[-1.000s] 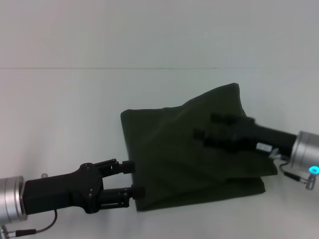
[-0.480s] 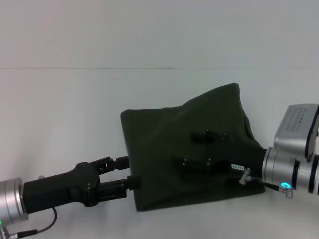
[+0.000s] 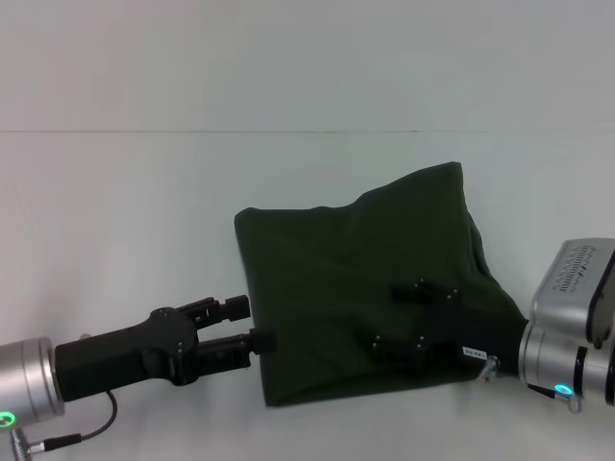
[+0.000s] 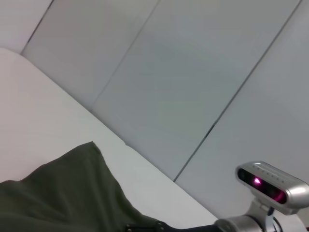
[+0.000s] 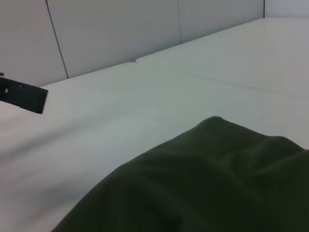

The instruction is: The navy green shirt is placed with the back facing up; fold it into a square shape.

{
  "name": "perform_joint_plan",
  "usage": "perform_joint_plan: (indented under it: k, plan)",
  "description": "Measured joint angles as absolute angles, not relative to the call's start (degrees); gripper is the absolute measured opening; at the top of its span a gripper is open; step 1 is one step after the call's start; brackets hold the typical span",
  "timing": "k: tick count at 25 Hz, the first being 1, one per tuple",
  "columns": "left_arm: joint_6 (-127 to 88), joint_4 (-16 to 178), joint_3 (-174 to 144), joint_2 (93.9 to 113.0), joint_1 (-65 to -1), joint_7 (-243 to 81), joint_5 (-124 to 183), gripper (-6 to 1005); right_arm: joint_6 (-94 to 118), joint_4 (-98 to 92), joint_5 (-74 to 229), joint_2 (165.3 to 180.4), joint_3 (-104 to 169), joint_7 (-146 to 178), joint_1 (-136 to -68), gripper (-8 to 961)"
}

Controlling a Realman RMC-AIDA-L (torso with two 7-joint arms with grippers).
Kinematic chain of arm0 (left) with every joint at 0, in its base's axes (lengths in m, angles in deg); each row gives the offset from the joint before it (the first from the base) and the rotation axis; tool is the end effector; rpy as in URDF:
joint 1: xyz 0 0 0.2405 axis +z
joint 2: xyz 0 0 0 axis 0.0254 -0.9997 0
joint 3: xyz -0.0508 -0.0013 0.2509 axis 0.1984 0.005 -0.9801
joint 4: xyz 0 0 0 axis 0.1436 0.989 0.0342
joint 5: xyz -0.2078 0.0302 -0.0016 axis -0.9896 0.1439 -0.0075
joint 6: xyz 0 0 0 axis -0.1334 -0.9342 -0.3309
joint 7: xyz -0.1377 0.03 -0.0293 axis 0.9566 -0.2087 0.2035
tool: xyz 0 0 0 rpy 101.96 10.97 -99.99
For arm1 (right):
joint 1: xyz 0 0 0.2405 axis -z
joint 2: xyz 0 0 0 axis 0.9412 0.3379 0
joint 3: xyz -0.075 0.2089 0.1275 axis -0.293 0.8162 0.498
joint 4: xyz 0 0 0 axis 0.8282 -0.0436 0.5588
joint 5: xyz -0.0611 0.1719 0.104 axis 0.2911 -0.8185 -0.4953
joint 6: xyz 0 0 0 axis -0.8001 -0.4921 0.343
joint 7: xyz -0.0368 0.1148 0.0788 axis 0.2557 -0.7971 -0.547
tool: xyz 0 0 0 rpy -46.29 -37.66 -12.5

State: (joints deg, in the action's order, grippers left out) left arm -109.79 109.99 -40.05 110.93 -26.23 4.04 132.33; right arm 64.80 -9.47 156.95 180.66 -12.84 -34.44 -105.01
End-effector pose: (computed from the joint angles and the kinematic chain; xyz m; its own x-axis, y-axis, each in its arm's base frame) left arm -0.2766 0.2762 -0.0219 0.5021 0.5690 0.6513 0.6593 -0.7392 0.1376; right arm 0.2843 0.3276 -0.0964 0.8264 -0.3397 -0.4491 -0.5040 -0.8019 -0.3210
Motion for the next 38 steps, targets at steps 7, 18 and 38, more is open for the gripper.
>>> perform_joint_plan:
  k: [7, 18, 38]
  plan:
    - [-103.69, 110.00, -40.05, 111.20, -28.02, 12.45, 132.33, 864, 74.41, -9.99, 154.84, 180.39, -9.21, -26.57, -101.74, 946]
    - [-88.93, 108.17, -45.42, 108.71, -34.11, 39.13, 133.08, 865, 87.56, -8.89, 149.68, 180.38, -5.67, -9.85, -93.10, 946]
    - [-69.50, 102.55, -53.49, 110.08, -40.33, 44.41, 133.12, 867, 88.88, -8.38, 150.41, 179.85, -6.02, -7.21, -86.25, 946]
